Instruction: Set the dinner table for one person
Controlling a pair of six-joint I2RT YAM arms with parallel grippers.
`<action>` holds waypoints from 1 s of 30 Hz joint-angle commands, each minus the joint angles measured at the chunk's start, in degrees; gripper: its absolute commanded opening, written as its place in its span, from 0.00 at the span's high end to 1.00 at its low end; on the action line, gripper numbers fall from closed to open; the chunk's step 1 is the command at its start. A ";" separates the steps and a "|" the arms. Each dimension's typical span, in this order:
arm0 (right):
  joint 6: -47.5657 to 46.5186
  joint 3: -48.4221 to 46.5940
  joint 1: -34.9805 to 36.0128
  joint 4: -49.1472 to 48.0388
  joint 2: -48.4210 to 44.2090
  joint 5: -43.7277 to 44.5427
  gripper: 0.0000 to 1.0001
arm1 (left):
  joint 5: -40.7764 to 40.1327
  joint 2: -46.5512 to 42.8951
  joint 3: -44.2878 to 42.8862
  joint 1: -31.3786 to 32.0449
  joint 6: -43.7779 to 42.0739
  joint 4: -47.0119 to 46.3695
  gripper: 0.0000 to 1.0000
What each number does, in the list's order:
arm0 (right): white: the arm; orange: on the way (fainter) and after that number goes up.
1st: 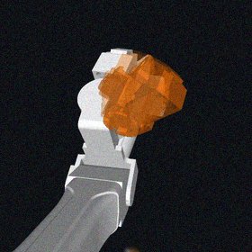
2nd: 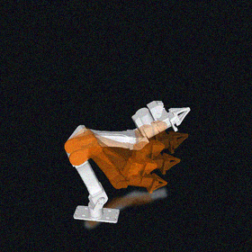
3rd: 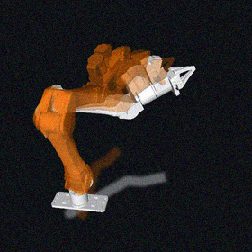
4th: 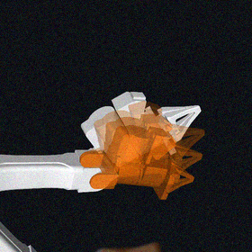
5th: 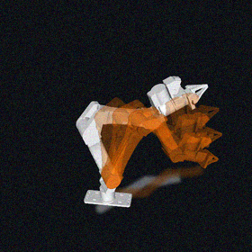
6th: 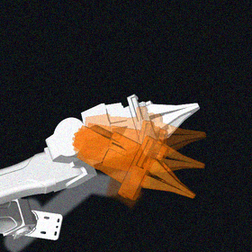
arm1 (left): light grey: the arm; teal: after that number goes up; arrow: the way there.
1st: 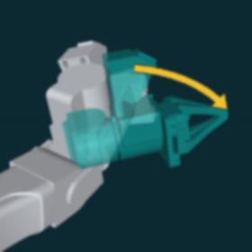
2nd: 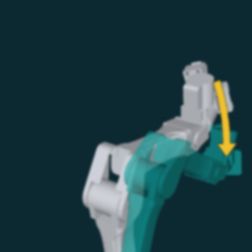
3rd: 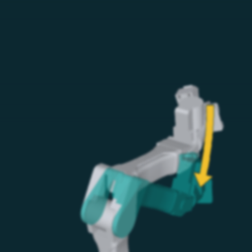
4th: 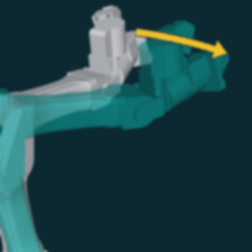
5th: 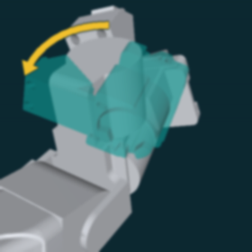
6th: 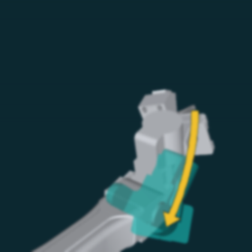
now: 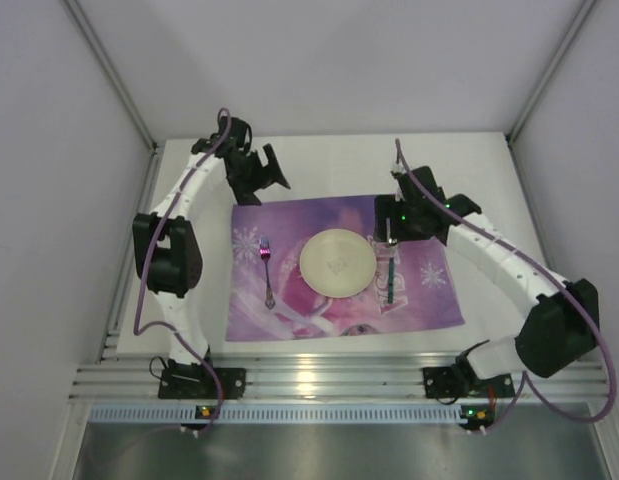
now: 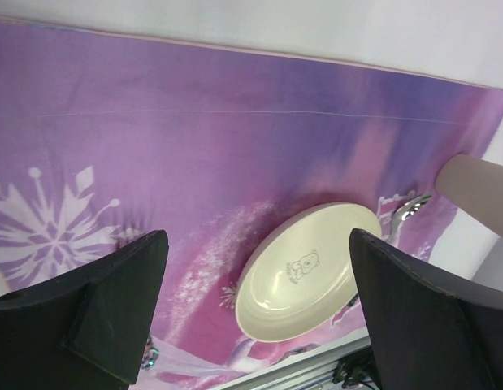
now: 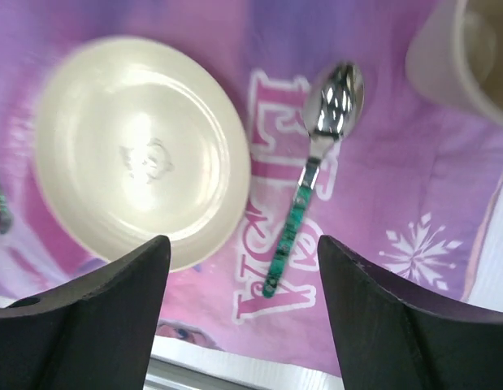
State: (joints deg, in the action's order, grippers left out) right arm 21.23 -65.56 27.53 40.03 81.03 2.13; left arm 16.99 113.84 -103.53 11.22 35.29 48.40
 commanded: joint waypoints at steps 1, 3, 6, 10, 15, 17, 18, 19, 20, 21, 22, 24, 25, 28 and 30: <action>-5.05 -10.43 0.42 2.07 -6.93 -1.86 0.25 | -3.97 -1.87 -1.59 -1.47 -2.94 2.57 0.02; -6.03 -15.00 0.60 0.41 -9.91 -3.28 0.22 | -6.00 -2.04 -2.81 -1.55 -5.04 3.80 0.02; -5.77 -19.68 0.51 1.36 -11.25 0.74 0.00 | -9.78 -2.74 -3.70 -1.38 -6.98 4.33 0.01; -2.09 -20.85 0.51 2.25 -13.18 7.96 0.00 | -14.96 -7.13 2.26 0.28 -9.71 1.27 0.02; -0.66 -5.16 0.60 -4.94 -22.12 14.04 0.00 | -20.99 -22.23 21.55 1.60 -12.16 -9.88 0.02; -2.33 -0.64 0.51 -10.20 -24.86 14.13 0.00 | -24.54 -32.07 31.39 2.14 -12.52 -18.23 0.01; -3.82 2.42 0.60 -11.71 -26.70 14.22 0.00 | -26.29 -35.15 34.76 2.14 -14.00 -22.08 0.01; -4.18 3.50 0.42 -13.04 -27.15 14.48 0.00 | -26.83 -38.05 37.84 2.14 -14.45 -25.34 0.01; -4.44 4.12 0.51 -14.44 -27.24 14.74 0.00 | -27.36 -42.17 42.48 2.14 -14.72 -29.81 0.01; -4.45 4.21 0.51 -14.45 -26.64 15.18 0.00 | -28.41 -43.43 43.83 2.14 -15.07 -30.81 0.01; -4.45 3.86 0.60 -14.28 -25.93 15.44 0.00 | -28.94 -44.66 44.72 2.14 -14.90 -31.17 0.01; -4.27 1.42 0.51 -12.44 -22.87 15.62 0.00 | -29.56 -44.59 45.78 2.22 -14.72 -31.18 0.01; -4.10 0.44 0.51 -11.74 -21.72 15.71 0.00 | -29.65 -44.32 45.69 2.14 -14.63 -30.91 0.01; -4.18 -2.90 0.60 -8.66 -18.02 15.45 0.00 | -29.65 -44.14 45.78 2.22 -14.02 -30.82 0.01; -4.18 -2.74 0.68 -9.35 -17.67 15.10 0.00 | -29.82 -43.97 45.52 2.22 -14.19 -30.82 0.01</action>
State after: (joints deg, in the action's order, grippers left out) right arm 17.96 -65.78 27.75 32.23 62.81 16.32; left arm -11.07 69.65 -58.33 13.47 22.06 22.33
